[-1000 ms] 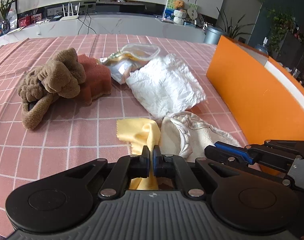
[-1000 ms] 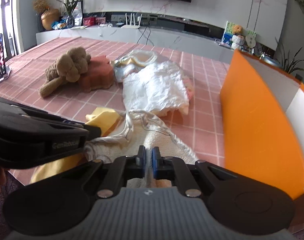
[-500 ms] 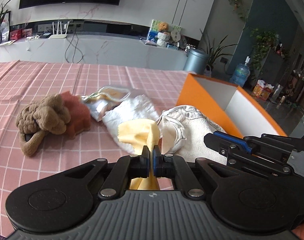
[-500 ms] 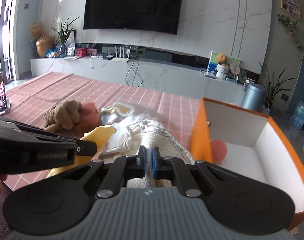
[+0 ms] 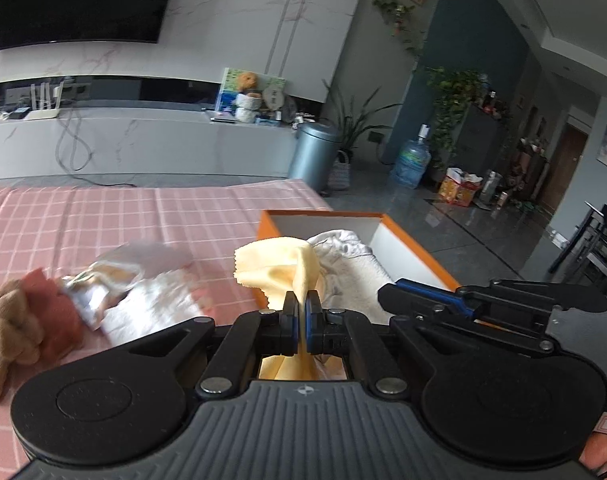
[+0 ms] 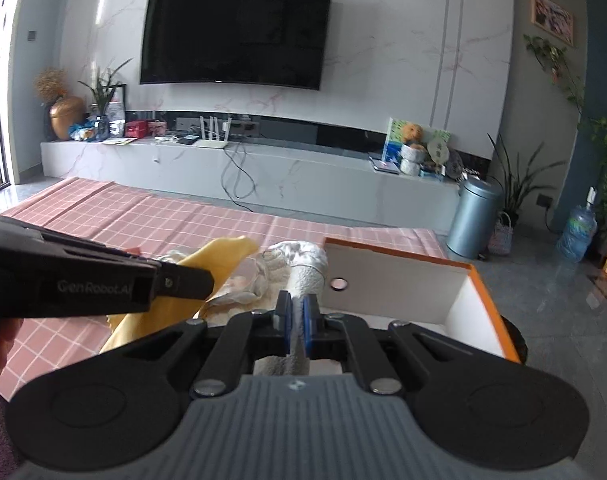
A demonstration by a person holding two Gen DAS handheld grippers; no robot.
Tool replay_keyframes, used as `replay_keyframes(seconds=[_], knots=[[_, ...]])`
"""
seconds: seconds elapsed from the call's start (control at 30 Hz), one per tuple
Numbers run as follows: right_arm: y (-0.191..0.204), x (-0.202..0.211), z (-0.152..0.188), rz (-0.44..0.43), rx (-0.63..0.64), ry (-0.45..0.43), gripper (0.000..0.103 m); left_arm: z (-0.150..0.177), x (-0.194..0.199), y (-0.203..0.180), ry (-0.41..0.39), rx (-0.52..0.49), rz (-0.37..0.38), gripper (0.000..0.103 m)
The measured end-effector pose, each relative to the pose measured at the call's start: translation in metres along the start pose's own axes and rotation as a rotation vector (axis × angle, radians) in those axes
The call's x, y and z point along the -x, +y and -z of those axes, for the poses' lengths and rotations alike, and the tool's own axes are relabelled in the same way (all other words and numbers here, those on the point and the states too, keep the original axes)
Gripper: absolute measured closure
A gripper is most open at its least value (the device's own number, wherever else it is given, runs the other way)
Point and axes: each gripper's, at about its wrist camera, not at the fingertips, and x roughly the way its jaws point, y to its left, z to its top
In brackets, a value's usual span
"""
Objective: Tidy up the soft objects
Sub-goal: 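Carry the yellow cloth in the left tool and beige cloth in the right tool over the box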
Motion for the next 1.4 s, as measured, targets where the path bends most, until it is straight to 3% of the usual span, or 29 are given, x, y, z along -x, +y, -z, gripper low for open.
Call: replay_keyframes(seconds=[0.33,0.7,1.4], knots=[[-0.061,-0.014,-0.017,0.076,0.026,0.076,0.1,-0.025,-0.054,-0.031,0.06,-0.108,0.105,0.1],[-0.096,-0.054,-0.01,0.115,0.049,0.164,0.1,-0.031,-0.113,-0.048,0.144,-0.204,0.154,0.1],[-0.098,-0.134,0.011,0.051,0.267,0.352,0.1,-0.011,-0.185,-0.06,0.353,-0.488,0.091,0.1]])
